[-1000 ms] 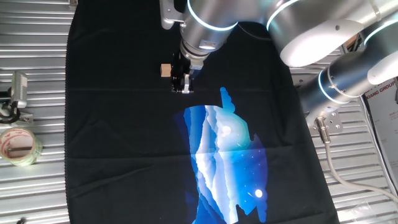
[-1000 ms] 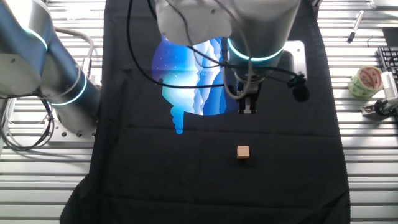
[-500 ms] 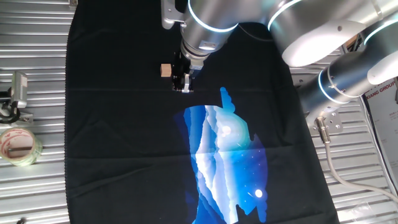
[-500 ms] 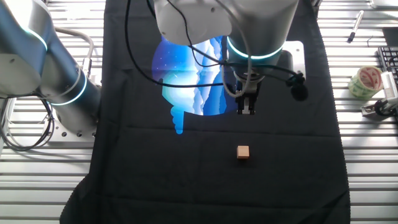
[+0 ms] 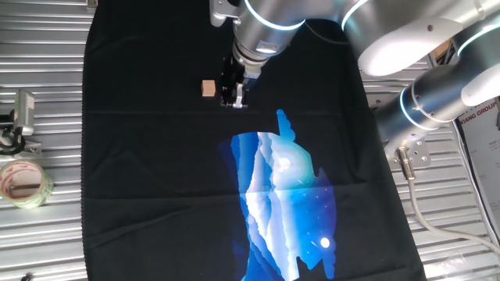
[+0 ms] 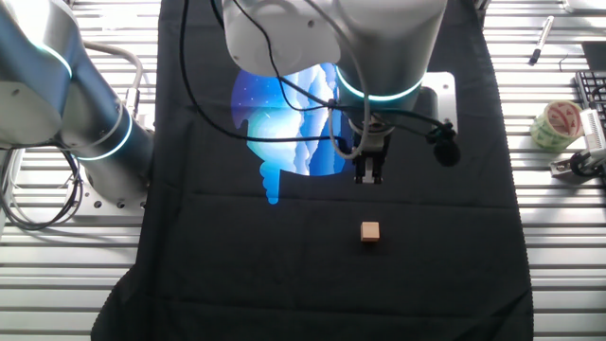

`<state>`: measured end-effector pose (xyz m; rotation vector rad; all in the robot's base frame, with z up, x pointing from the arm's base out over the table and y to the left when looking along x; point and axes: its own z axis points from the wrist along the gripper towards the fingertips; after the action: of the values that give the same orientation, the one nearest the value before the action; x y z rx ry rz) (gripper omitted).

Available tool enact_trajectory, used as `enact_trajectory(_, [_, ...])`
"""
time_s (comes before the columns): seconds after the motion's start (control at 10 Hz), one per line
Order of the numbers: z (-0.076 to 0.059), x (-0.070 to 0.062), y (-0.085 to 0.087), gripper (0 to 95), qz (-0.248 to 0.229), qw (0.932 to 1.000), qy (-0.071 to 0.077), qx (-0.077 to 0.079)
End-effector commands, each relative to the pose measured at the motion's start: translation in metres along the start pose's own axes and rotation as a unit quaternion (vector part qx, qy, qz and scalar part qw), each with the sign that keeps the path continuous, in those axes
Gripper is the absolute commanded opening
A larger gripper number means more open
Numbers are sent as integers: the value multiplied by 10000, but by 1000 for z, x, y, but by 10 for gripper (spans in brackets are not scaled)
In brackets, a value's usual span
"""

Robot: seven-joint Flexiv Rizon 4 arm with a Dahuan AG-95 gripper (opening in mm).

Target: Pick up the small block on the left and move it to the right

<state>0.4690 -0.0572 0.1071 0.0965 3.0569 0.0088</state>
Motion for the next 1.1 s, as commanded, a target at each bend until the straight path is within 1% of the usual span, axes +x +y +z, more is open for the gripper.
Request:
enact_trajectory(0.1, [2,-3,-4,0,-26,10000,-4,-30])
enact_trajectory(0.6, [1,-2,-13,0,-107,9999,19,-41])
enact_trajectory(0.7, [0,-1,-17,0,-154,9999,18,-67])
enact_trajectory(1.1, [-4,-1,-23,0,-186,9998,49,-74])
